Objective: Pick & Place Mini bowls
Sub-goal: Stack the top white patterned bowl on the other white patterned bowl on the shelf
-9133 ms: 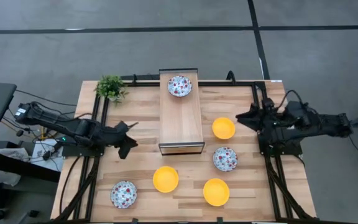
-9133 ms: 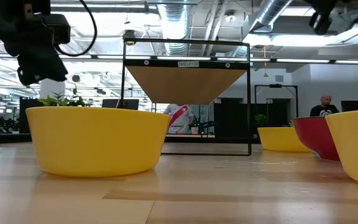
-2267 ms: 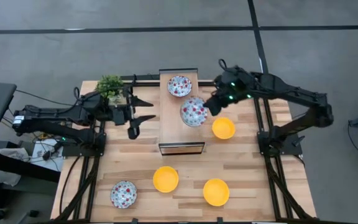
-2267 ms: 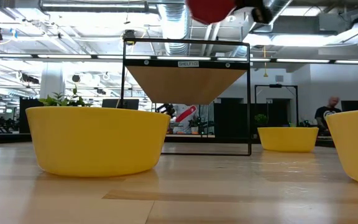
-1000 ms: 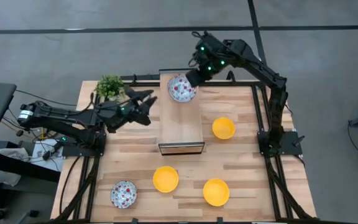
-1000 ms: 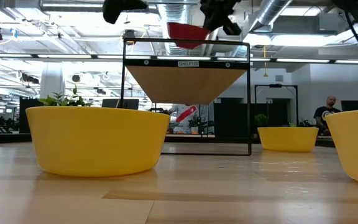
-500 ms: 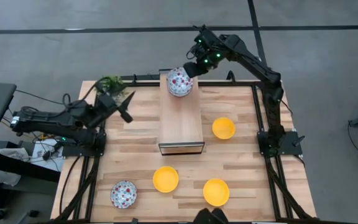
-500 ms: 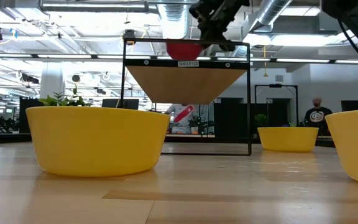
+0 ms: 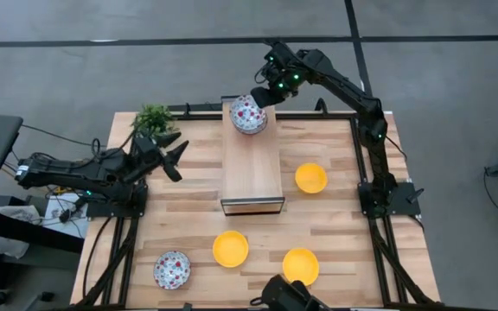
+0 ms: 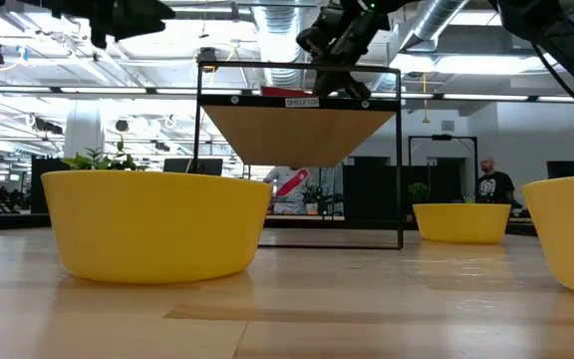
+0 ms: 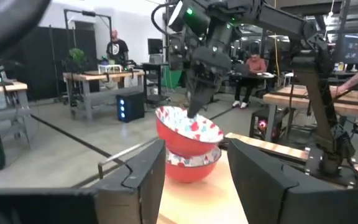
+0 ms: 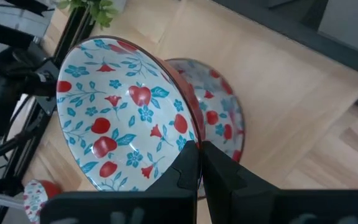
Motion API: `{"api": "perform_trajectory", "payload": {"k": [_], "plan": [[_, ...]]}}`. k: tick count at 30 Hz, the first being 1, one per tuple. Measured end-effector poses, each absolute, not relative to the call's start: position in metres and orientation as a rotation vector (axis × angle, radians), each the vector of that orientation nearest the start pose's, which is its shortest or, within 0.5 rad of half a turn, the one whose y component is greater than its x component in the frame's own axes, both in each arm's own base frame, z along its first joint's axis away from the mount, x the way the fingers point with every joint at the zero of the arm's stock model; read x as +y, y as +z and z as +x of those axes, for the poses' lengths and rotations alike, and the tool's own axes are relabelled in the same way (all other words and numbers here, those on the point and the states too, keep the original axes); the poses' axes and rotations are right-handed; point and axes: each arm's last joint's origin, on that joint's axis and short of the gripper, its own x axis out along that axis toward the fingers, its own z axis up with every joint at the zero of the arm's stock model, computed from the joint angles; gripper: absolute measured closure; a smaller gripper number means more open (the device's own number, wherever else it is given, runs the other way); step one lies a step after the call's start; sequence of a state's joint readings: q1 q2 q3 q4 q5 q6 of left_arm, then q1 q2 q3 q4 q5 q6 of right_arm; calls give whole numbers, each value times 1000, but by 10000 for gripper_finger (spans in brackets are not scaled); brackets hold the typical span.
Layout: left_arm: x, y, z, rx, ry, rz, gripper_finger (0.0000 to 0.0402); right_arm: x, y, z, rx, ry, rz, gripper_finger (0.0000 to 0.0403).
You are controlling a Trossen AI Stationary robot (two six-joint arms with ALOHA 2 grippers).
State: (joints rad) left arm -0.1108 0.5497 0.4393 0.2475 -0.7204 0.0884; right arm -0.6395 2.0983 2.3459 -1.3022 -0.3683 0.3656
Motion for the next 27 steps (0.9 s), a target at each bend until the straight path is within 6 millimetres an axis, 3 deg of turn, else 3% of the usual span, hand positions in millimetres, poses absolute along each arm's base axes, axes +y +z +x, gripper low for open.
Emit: {"api": "perform_trajectory", "payload": {"k": [27], "plan": [[2, 242, 139, 3, 529, 34, 229, -247, 355, 347, 938, -421, 846, 403]]}}
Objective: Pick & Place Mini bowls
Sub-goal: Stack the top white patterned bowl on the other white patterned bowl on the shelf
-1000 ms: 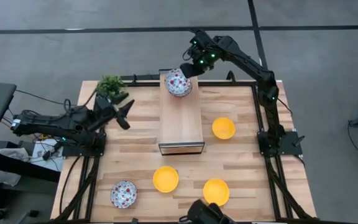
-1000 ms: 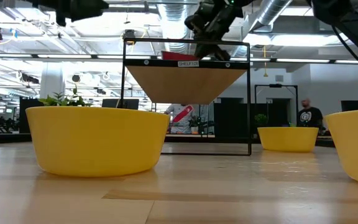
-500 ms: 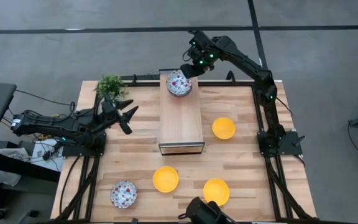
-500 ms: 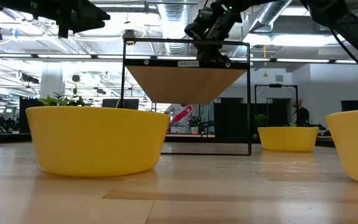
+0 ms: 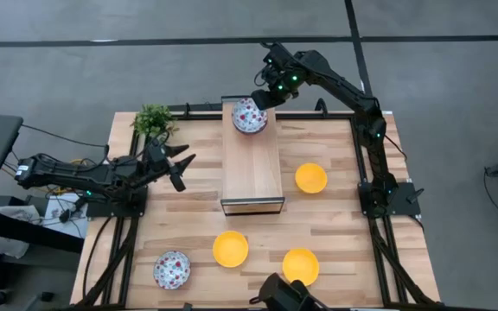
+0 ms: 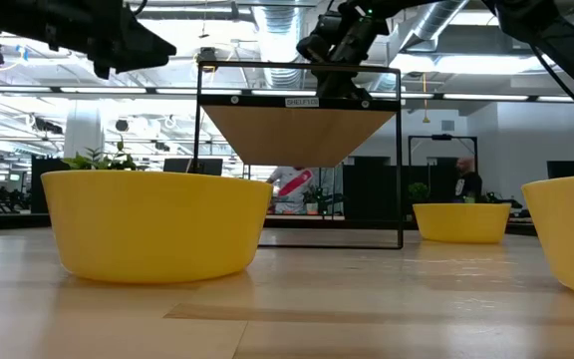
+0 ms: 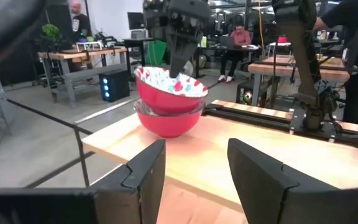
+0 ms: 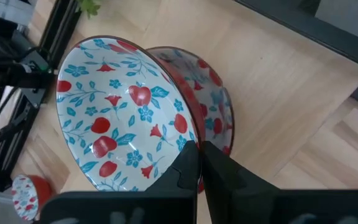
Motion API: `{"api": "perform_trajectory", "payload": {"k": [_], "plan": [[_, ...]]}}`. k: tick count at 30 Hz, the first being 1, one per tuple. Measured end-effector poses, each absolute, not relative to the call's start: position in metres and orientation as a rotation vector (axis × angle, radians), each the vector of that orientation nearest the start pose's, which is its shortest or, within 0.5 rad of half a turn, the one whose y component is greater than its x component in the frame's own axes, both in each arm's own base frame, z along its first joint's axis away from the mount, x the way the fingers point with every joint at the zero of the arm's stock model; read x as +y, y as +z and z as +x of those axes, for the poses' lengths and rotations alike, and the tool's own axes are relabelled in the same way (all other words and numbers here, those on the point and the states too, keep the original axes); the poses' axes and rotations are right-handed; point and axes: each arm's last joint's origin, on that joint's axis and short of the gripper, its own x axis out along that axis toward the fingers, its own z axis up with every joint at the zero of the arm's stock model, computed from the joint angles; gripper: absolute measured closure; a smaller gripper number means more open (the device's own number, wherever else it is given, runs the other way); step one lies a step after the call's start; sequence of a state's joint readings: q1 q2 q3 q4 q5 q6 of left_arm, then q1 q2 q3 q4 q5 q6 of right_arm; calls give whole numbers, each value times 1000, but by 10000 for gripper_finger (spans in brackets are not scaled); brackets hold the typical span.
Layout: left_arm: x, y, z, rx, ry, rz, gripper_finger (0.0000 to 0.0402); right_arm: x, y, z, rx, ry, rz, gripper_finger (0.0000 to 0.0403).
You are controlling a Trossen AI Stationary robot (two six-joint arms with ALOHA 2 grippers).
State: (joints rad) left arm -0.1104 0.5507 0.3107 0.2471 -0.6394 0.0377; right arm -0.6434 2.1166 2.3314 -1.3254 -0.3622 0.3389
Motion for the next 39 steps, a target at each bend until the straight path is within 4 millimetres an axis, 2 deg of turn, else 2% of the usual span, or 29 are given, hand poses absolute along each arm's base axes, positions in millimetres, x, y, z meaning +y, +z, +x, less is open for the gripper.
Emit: {"api": "perform_trajectory", "payload": {"k": [26, 39], "plan": [[1, 244, 140, -10, 500, 28, 229, -239, 355, 352, 957, -420, 814, 401], [0, 245, 140, -21, 462, 28, 229, -237, 355, 353, 958, -414, 809, 376]]}}
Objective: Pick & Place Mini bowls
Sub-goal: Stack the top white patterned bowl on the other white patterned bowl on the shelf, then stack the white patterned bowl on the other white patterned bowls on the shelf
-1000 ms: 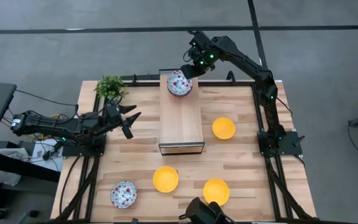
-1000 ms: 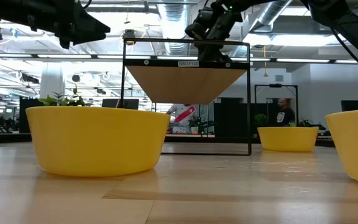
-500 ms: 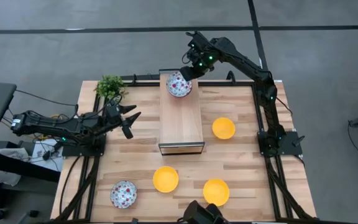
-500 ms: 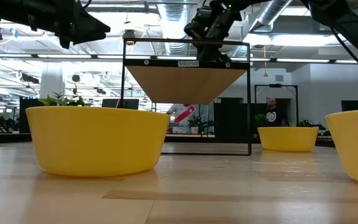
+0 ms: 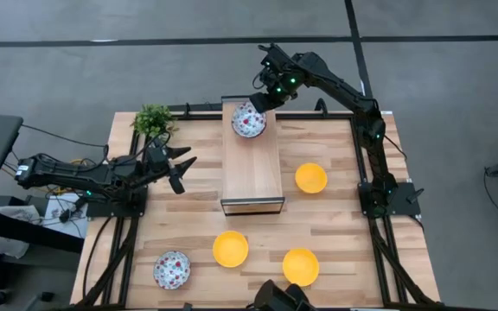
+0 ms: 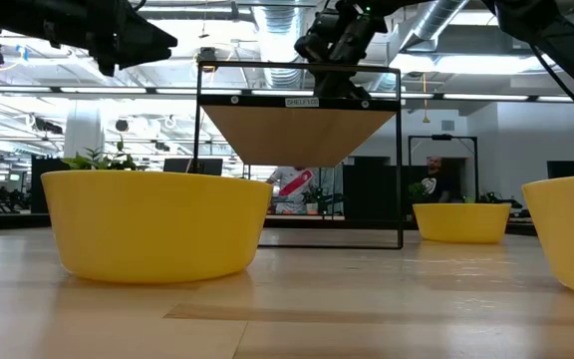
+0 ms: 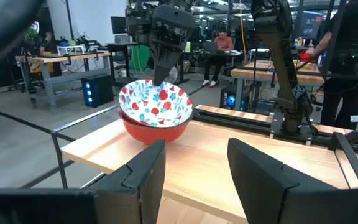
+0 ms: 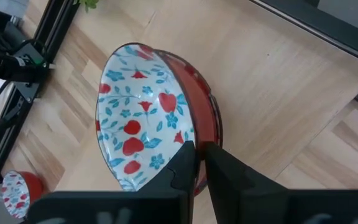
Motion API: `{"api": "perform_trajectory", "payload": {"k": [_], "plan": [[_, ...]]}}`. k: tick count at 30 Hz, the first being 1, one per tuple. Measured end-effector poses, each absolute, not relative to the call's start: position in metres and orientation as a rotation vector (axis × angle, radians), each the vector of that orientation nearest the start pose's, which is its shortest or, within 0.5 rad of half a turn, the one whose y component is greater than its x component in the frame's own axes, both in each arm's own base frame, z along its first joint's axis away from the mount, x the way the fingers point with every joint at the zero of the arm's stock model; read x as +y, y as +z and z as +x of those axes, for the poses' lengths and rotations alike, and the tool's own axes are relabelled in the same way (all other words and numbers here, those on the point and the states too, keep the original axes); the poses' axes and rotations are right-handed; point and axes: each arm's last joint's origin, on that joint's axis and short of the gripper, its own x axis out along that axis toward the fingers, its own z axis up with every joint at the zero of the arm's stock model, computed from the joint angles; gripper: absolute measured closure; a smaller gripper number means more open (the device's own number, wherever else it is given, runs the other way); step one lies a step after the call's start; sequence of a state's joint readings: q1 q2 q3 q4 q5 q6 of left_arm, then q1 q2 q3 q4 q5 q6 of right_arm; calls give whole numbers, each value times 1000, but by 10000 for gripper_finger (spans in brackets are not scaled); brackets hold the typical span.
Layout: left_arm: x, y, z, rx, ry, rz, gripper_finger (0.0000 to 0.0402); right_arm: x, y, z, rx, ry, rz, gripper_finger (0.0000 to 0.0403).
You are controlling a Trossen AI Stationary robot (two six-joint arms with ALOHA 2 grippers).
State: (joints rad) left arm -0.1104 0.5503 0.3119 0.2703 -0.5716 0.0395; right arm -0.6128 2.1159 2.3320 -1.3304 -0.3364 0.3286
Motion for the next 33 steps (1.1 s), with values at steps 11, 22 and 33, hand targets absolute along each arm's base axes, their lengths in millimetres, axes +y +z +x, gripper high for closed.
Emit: {"api": "perform_trajectory", "payload": {"k": [11, 22, 33], "plan": [[0, 245, 140, -21, 462, 35, 229, -237, 355, 353, 958, -414, 810, 353], [0, 246, 140, -27, 461, 33, 229, -245, 356, 347, 946, -432, 825, 339], [0, 246, 140, -27, 461, 33, 229, -244, 362, 343, 929, -380, 823, 339]]}}
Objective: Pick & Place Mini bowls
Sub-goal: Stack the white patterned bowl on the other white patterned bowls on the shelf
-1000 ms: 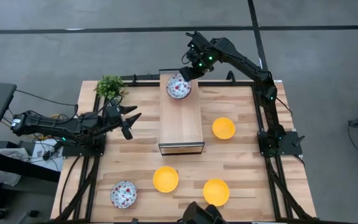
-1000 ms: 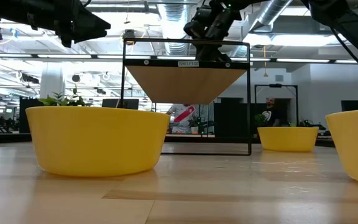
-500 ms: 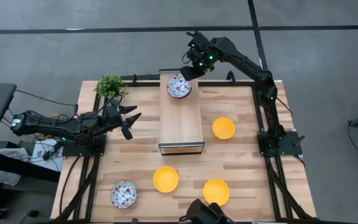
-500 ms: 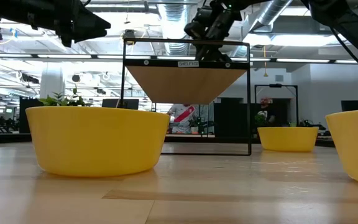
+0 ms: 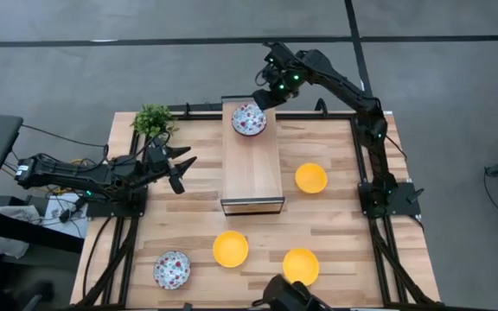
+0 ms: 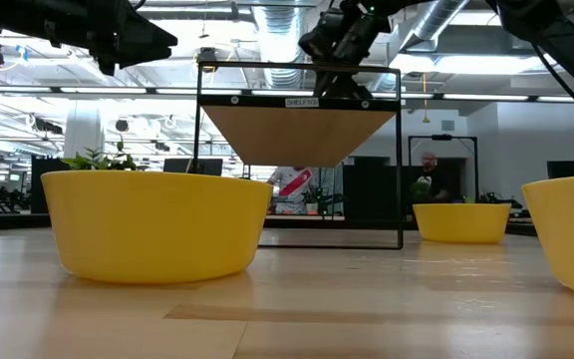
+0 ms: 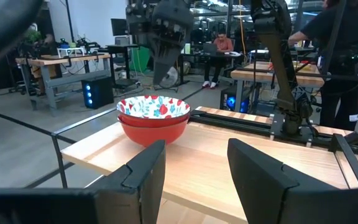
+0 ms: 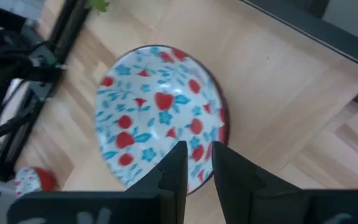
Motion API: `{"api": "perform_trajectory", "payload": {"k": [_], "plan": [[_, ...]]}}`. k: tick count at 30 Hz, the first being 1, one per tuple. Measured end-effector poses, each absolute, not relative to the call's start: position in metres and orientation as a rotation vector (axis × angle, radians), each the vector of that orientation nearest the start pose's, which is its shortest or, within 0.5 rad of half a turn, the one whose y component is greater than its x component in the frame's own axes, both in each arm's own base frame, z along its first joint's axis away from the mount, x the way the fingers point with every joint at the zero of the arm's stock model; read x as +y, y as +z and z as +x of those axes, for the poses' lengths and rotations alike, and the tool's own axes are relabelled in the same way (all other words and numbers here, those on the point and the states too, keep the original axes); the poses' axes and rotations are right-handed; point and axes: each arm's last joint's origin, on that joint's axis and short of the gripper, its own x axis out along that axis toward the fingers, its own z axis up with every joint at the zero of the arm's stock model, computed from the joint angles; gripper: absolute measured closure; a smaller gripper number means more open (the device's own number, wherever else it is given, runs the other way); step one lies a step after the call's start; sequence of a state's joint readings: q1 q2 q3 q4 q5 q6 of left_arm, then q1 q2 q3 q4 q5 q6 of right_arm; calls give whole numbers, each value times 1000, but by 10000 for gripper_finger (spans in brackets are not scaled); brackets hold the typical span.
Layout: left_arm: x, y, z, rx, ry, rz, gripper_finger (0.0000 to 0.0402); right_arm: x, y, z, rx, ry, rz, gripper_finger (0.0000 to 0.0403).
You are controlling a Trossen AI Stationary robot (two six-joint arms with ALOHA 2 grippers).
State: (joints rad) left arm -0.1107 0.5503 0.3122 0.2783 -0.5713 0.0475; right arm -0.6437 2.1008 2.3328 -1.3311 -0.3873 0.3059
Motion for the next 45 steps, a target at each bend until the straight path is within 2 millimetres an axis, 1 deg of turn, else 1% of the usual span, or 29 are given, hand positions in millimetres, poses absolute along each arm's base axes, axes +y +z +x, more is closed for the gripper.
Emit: {"api": "perform_trajectory", "payload": {"k": [3, 5, 8, 11, 13, 16, 23, 26, 31, 33, 36, 38, 40, 42, 45], "plan": [[0, 246, 140, -26, 461, 33, 229, -239, 370, 337, 930, -350, 823, 339], [0, 244, 140, -13, 461, 38, 229, -231, 379, 328, 954, -323, 790, 339], [0, 242, 140, 11, 459, 47, 229, -211, 396, 311, 1016, -312, 679, 339], [0, 240, 140, 34, 458, 54, 229, -189, 414, 297, 1065, -341, 524, 339], [0, 240, 140, 37, 458, 55, 229, -175, 430, 287, 1034, -338, 437, 339], [0, 240, 140, 36, 458, 53, 229, -155, 458, 268, 940, -325, 348, 339], [0, 240, 140, 36, 458, 52, 229, -120, 503, 212, 786, -468, 245, 339], [0, 240, 140, 36, 458, 52, 229, -105, 516, 195, 723, -477, 210, 339], [0, 240, 140, 35, 458, 52, 229, -84, 526, 183, 665, -436, 177, 339], [0, 240, 140, 35, 459, 52, 229, -79, 523, 185, 660, -437, 165, 339], [0, 240, 140, 25, 459, 23, 229, -74, 505, 199, 663, -410, 149, 339], [0, 241, 140, 0, 459, -40, 229, -72, 484, 209, 666, -384, 148, 339], [-1, 242, 140, -20, 432, -110, 229, -69, 461, 214, 646, -374, 163, 339], [-3, 242, 141, -24, 359, -150, 229, -67, 438, 215, 604, -370, 183, 339], [-7, 242, 142, -14, 197, -165, 229, -62, 402, 211, 528, -369, 230, 339]]}}
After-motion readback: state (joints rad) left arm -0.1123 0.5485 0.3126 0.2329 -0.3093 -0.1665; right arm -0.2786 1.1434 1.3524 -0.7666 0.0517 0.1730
